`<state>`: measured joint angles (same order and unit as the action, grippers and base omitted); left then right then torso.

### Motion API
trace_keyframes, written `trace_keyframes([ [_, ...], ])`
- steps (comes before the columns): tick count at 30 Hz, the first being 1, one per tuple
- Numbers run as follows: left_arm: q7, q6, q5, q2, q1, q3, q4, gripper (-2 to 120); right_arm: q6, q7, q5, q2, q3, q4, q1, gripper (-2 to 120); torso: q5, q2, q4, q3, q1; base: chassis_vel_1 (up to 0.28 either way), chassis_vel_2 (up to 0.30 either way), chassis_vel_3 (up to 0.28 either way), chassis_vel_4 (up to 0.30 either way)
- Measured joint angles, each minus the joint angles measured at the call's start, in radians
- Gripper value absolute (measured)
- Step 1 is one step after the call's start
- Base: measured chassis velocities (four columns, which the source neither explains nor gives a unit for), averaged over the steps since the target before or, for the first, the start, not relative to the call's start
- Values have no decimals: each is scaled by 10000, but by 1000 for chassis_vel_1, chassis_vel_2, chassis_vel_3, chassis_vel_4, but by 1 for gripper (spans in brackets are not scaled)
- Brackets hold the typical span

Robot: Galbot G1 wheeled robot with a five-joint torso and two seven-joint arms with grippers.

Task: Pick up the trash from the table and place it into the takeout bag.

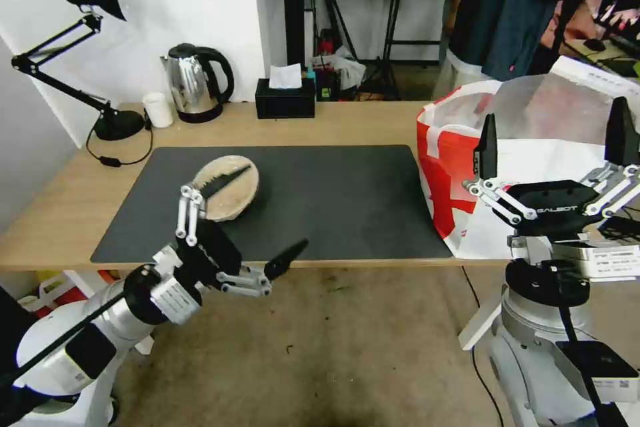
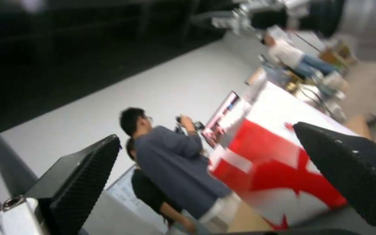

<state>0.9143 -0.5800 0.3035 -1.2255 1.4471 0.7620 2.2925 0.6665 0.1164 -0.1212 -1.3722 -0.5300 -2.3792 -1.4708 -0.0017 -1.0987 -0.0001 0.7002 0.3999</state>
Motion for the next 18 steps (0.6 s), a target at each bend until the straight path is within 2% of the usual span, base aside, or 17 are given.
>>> trace_keyframes([
  [4,336,-4,-611,47,-149,179,-135,100,-2,0,-41,-26,44,10,-17,100,0,0,0,0,0,0,0,0,0],
  [12,141,-55,-1257,-34,-452,323,-223,100,-2,-1,-92,-52,50,28,-72,100,1,0,0,0,0,0,0,0,0],
  [15,-377,-66,-1966,-44,-569,387,-215,100,-1,0,-105,-57,52,33,-84,100,2,0,0,0,0,0,0,0,0],
  [16,-377,-66,-1966,-44,-569,387,-215,100,-1,0,-105,-57,52,33,-84,100,2,0,0,0,0,0,0,0,0],
  [18,-1422,-3,-2552,-20,-672,100,-174,100,0,1,-114,-63,52,32,-97,100,2,0,3,0,0,0,0,0,0],
])
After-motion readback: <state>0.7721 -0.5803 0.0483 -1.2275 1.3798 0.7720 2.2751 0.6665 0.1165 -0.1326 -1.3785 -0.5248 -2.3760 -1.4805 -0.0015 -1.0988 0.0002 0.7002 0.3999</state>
